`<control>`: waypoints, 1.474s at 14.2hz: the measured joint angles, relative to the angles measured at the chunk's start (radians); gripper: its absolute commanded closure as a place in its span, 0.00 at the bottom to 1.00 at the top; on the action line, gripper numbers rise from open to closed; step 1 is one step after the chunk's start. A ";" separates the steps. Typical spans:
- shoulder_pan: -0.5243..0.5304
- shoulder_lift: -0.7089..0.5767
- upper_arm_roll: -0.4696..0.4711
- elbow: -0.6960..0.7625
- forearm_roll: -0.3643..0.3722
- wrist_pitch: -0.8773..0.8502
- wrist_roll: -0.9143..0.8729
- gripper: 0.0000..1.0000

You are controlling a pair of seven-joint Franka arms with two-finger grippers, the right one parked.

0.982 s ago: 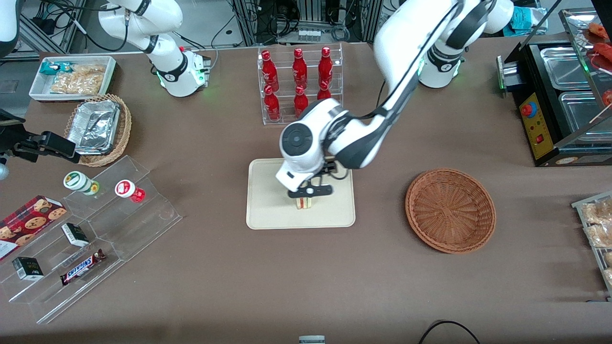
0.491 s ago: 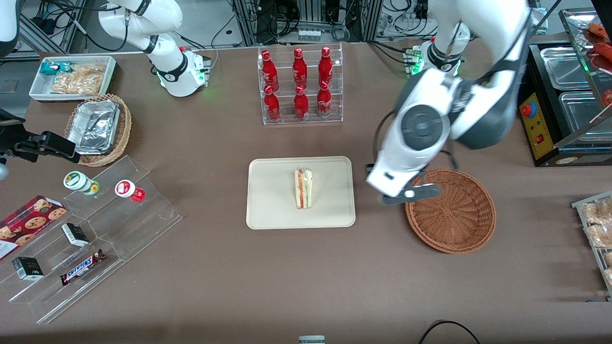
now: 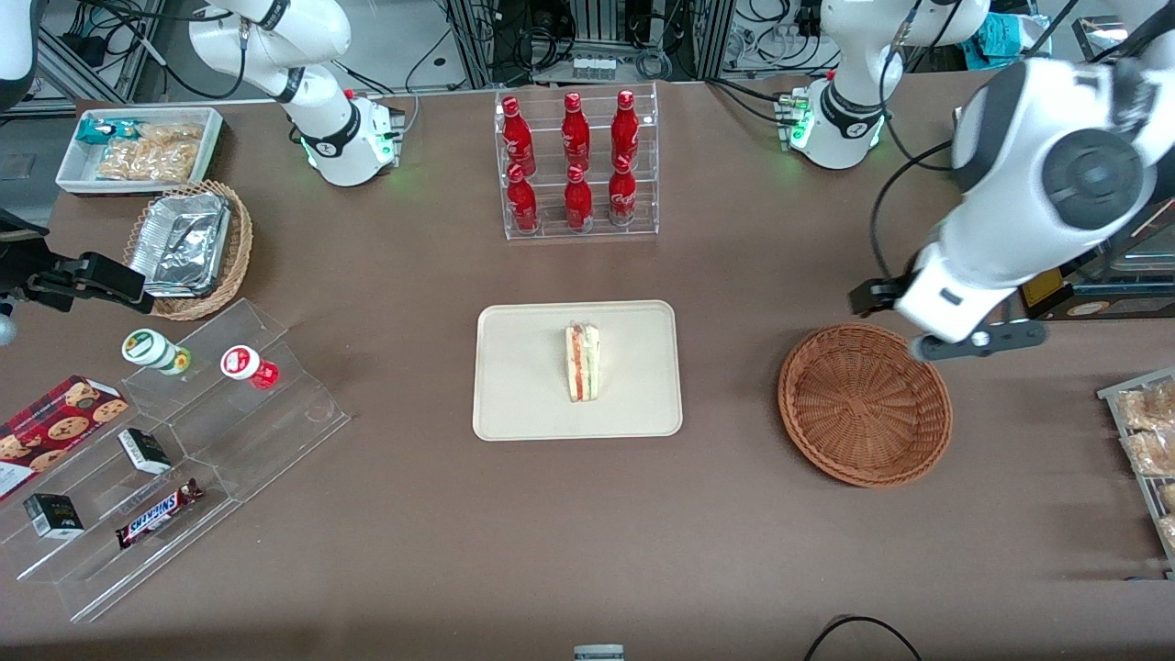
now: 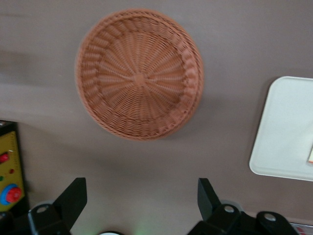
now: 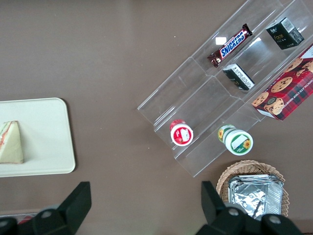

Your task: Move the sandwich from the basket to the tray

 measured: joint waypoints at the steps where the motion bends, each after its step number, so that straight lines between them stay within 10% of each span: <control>1: 0.019 -0.015 0.000 -0.002 0.000 0.000 0.020 0.00; 21: 0.098 -0.105 0.039 0.078 -0.053 -0.079 0.117 0.00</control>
